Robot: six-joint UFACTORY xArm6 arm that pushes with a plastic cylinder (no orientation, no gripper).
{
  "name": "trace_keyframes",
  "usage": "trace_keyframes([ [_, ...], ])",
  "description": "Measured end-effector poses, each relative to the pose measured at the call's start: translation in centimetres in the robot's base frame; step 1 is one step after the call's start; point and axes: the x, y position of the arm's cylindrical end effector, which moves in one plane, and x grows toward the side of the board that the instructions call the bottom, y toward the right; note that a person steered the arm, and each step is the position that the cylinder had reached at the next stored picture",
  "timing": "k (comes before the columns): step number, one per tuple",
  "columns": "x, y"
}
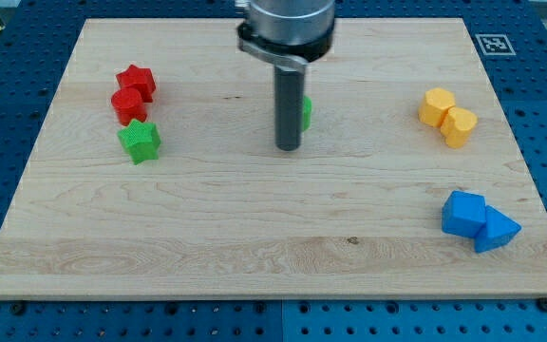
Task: Place the green circle at the top side of the red star
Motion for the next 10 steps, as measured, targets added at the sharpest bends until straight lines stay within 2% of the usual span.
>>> trace_keyframes([
  [1,-0.7,4.7],
  [3,-1.6,4.8],
  [6,-3.2,1.7],
  [10,-8.5,-7.3],
])
